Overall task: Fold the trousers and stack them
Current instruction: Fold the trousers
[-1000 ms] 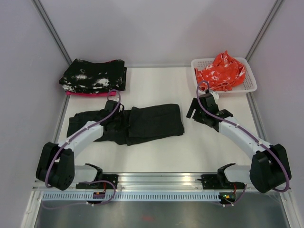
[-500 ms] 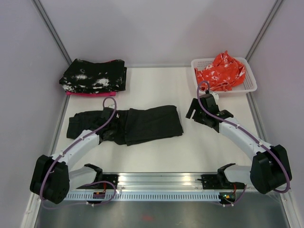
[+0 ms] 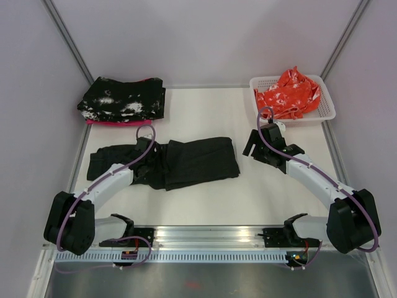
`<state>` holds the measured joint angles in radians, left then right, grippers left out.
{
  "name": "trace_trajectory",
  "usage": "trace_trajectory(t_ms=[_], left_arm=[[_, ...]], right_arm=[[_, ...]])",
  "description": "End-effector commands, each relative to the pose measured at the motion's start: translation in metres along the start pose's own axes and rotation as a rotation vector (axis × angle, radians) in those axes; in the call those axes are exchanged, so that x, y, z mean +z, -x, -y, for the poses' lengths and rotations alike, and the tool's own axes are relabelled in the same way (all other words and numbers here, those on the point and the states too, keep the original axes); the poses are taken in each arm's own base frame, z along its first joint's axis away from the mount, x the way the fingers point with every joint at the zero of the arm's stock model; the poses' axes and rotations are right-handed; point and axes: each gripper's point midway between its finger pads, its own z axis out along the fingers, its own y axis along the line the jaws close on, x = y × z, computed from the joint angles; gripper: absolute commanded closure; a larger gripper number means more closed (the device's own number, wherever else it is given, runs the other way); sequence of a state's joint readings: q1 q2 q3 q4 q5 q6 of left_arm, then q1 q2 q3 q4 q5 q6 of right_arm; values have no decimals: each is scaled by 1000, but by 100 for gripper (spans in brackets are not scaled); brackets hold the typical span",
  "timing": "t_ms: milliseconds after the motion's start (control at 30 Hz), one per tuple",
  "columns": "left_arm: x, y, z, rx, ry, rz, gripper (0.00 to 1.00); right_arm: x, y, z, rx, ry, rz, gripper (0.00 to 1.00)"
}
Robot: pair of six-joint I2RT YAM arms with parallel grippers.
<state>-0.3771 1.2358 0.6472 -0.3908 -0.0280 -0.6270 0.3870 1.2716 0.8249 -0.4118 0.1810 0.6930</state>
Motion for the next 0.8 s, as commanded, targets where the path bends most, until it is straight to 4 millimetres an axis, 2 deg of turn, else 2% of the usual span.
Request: trace_trajectory(t_ms=[0,67,200,300,367,433,600,633,767], left_arm=[[2,30,11,49,-5,66,32],[6,36,14,57,-9,72,32],[27,33,14,67,-6,26,35],[35,31,15,66,-8,3,43],[37,30,16,63,-10,-3,56],[36,31,16,60,-16,8,70],[18,46,18,60,-14,73,87],[15,49,17,70,-7,87,95],[3,62,18,104,-8,134,98]], right_arm=[[-1,4,-4,7,12,11,15],[-1,3,-4,7,13,8,15],[0,3,-3,6,7,7,15],[0,2,-2,4,3,5,15],[0,3,-1,5,-1,8,15],[0,3,-1,5,-2,9,15],[4,0,-1,3,-5,-6,15],[6,-2,-1,3,-5,-12,15],[8,-4,-3,11,3,-21,15]])
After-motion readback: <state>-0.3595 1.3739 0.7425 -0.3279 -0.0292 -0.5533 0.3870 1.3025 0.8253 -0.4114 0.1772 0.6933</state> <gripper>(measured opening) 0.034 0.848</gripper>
